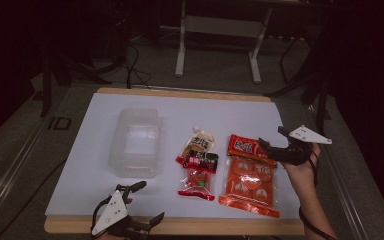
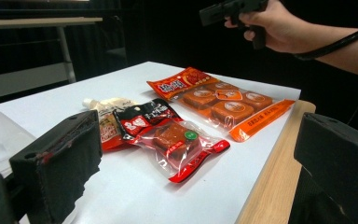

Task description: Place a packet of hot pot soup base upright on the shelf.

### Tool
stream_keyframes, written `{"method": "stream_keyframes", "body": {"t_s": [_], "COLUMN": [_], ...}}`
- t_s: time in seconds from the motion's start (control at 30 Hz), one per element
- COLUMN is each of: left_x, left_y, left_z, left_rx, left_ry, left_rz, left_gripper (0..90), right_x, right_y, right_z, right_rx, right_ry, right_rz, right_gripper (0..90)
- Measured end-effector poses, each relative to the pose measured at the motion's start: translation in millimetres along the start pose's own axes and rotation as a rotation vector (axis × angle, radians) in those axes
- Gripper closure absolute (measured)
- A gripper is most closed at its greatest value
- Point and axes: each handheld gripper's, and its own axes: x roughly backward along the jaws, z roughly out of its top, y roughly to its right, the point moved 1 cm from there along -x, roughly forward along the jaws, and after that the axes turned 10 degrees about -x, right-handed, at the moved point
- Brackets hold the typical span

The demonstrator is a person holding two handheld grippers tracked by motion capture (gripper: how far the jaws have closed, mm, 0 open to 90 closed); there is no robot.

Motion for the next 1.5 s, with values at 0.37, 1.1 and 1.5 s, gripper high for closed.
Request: {"method": "stream_keyframes", "body": {"t_s": [0.37, 1.1, 1.5], "left_x": [-2.5, -5.4, -7.1], "left_y": [0.4, 1.2, 2.1], "left_z": [-1.6, -3.6, -4.8], "left_rx": [-0.001, -0.021, -0.038], "left_ry": [-0.011, -0.037, -0.055], "left_rz": [-0.008, -0.009, -0.006], "left_gripper": [1.2, 1.3, 1.3], "right_x": [-14.9, -34.6, -46.2], "right_y": [19.7, 51.4, 60.9], "right_z": [-19.9, -58.3, -71.7], "right_rx": [-0.019, -0.125, -0.124], "right_ry": [-0.071, -0.168, -0.238], "right_rz": [-0.035, -0.080, -0.102], "right_gripper": [14.3, 21.4, 27.9]}}
